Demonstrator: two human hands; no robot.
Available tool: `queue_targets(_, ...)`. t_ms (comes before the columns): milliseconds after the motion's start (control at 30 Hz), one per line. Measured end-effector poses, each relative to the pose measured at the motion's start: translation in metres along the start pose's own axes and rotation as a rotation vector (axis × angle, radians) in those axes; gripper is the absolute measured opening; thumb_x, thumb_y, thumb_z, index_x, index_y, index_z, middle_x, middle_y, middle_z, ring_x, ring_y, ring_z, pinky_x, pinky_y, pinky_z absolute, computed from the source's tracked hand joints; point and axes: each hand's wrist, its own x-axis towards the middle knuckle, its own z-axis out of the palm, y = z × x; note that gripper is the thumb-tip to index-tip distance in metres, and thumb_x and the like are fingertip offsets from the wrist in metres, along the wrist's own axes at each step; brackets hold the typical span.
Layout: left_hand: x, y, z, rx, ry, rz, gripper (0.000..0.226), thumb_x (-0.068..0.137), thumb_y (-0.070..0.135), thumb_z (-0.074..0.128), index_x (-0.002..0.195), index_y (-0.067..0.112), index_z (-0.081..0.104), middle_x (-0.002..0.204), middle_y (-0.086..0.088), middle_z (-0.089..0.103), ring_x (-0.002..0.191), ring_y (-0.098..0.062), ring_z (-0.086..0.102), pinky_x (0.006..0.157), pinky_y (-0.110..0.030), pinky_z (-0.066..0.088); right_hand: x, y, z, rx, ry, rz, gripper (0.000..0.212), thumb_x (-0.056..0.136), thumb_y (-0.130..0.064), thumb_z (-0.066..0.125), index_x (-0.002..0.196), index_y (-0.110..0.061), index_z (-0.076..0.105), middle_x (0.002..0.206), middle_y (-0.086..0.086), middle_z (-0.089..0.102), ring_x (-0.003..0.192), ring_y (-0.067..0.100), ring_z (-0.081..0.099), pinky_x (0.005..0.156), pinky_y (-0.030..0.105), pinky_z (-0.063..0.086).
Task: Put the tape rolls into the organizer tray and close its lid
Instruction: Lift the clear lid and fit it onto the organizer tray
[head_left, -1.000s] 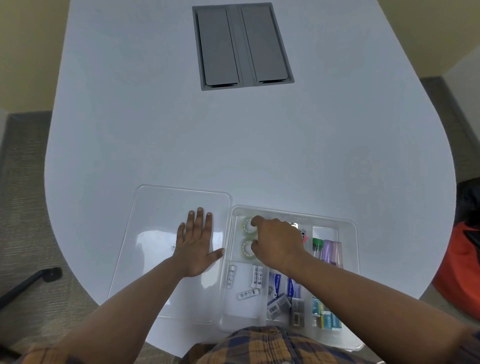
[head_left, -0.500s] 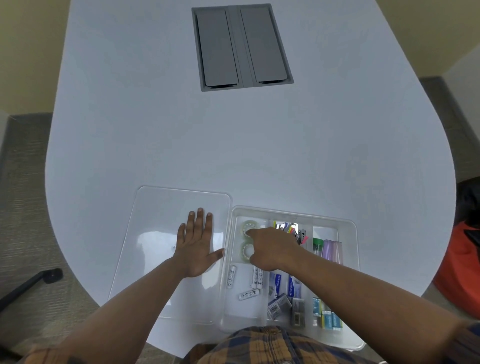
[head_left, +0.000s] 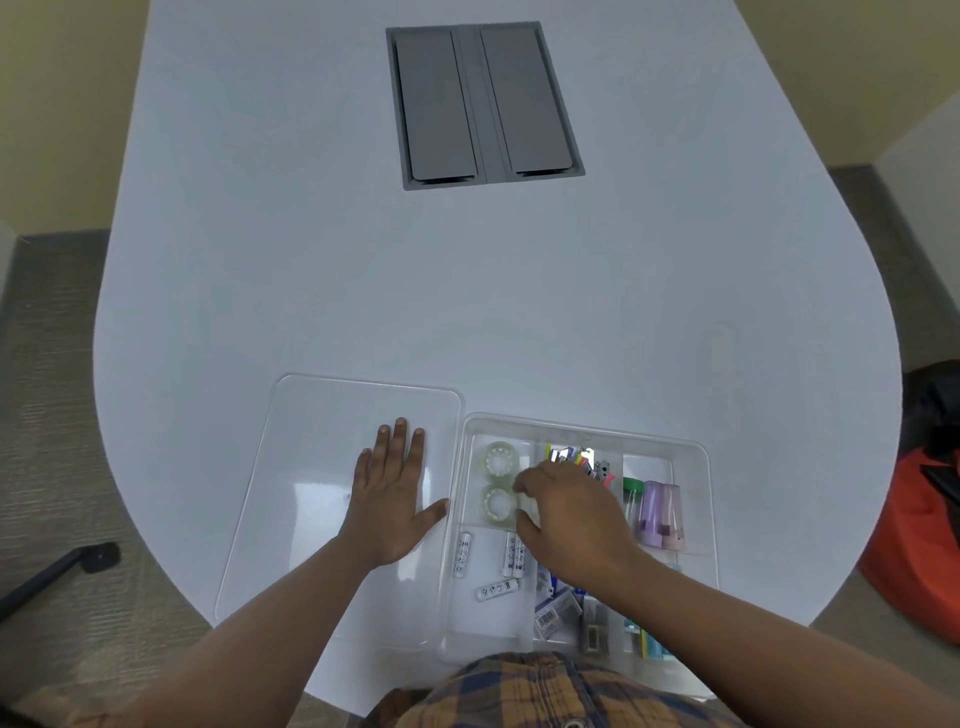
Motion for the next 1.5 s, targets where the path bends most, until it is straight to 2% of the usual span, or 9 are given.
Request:
queue_targets(100, -0.003, 0.002, -0.004, -0.067, 0.078, 0.003, 0.096, 0.078, 0.080, 0.012, 0.151, 0.017, 0.012, 0.160, -0.005, -0.005, 0.146, -0.022, -0.010, 0.116, -0.042, 0.000, -0.024, 0.012, 0.009, -0.069, 0.031, -0.030, 0.040, 0.077, -0.031, 0.067, 0.116, -0.021, 0.062, 0.121, -0.002, 0.062, 0.111, 0.020, 0.057, 0.090, 0.039, 0.050)
queue_targets(200, -0.015, 0.005, -0.014, -0.130, 0.322, -0.020, 0.056, 0.090, 0.051, 0.039, 0.130, 0.014, 0.052, 0.154, -0.005, 0.030, 0.144, -0.020, 0.021, 0.115, -0.043, 0.015, -0.045, 0.017, 0.018, -0.115, -0.008, -0.045, 0.057, 0.079, -0.038, 0.066, 0.132, -0.022, 0.051, 0.147, 0.001, 0.045, 0.134, 0.020, 0.041, 0.101, 0.039, 0.040)
queue_targets(267, -0.029, -0.001, -0.015, -0.176, 0.457, -0.065, 0.042, 0.088, 0.040, 0.047, 0.119, 0.015, 0.061, 0.147, -0.005, 0.042, 0.139, -0.021, 0.033, 0.111, -0.045, 0.024, -0.057, 0.018, 0.024, -0.120, -0.037, -0.056, 0.063, 0.084, -0.042, 0.060, 0.141, -0.024, 0.041, 0.155, -0.001, 0.030, 0.141, 0.018, 0.028, 0.105, 0.038, 0.031)
queue_targets(467, -0.082, -0.050, -0.015, -0.243, 0.627, -0.513, 0.037, 0.082, 0.020, 0.070, 0.115, 0.005, 0.063, 0.136, -0.013, 0.053, 0.121, -0.034, 0.052, 0.100, -0.054, 0.039, -0.071, 0.017, 0.040, -0.142, -0.077, -0.046, 0.063, 0.094, -0.044, 0.040, 0.151, -0.024, 0.020, 0.159, -0.002, 0.013, 0.146, 0.016, 0.012, 0.115, 0.039, 0.017)
queue_targets(667, -0.114, -0.078, -0.019, -0.260, 0.454, -0.855, 0.064, 0.077, 0.045, 0.069, 0.125, 0.007, 0.050, 0.132, -0.018, 0.052, 0.115, -0.040, 0.052, 0.093, -0.058, 0.044, -0.075, 0.012, 0.042, -0.192, -0.112, -0.026, 0.065, 0.096, -0.044, 0.031, 0.153, -0.026, 0.004, 0.160, -0.005, -0.003, 0.147, 0.016, -0.003, 0.118, 0.038, 0.004)
queue_targets(867, -0.119, -0.082, -0.023, -0.307, 0.411, -0.770, 0.061, 0.077, 0.041, 0.072, 0.125, 0.009, 0.053, 0.121, -0.020, 0.057, 0.108, -0.041, 0.054, 0.082, -0.054, 0.049, -0.073, 0.010, 0.037, -0.183, -0.151, -0.029, 0.065, 0.097, -0.047, 0.028, 0.151, -0.032, -0.006, 0.157, -0.010, -0.015, 0.145, 0.013, -0.010, 0.111, 0.031, -0.010)
queue_targets(1267, -0.123, -0.113, -0.074, -0.761, 0.330, -0.718, 0.050, 0.075, 0.030, 0.079, 0.114, 0.003, 0.063, 0.115, -0.017, 0.062, 0.105, -0.032, 0.057, 0.089, -0.045, 0.047, -0.072, 0.010, 0.038, -0.189, -0.196, -0.003, 0.066, 0.093, -0.051, 0.022, 0.144, -0.039, -0.018, 0.156, -0.011, -0.019, 0.145, 0.013, -0.006, 0.114, 0.039, -0.002)
queue_targets(1367, -0.138, -0.096, -0.098, -0.896, 0.361, -0.663, 0.025, 0.073, 0.024, 0.080, 0.093, 0.011, 0.072, 0.099, -0.014, 0.069, 0.092, -0.029, 0.063, 0.083, -0.043, 0.052, -0.073, 0.012, 0.042, -0.169, -0.137, -0.006, 0.066, 0.094, -0.049, 0.025, 0.148, -0.038, -0.011, 0.156, -0.012, -0.016, 0.146, 0.014, -0.002, 0.114, 0.039, -0.002)
queue_targets(1500, -0.154, -0.046, -0.131, -0.971, 0.502, -0.594, 0.008, 0.077, 0.018, 0.077, 0.081, 0.014, 0.072, 0.084, -0.019, 0.068, 0.075, -0.025, 0.060, 0.073, -0.036, 0.046, -0.079, 0.008, 0.045, -0.107, -0.045, -0.010, 0.066, 0.091, -0.042, 0.035, 0.152, -0.027, 0.015, 0.159, -0.007, 0.003, 0.143, 0.022, 0.024, 0.112, 0.039, 0.011)
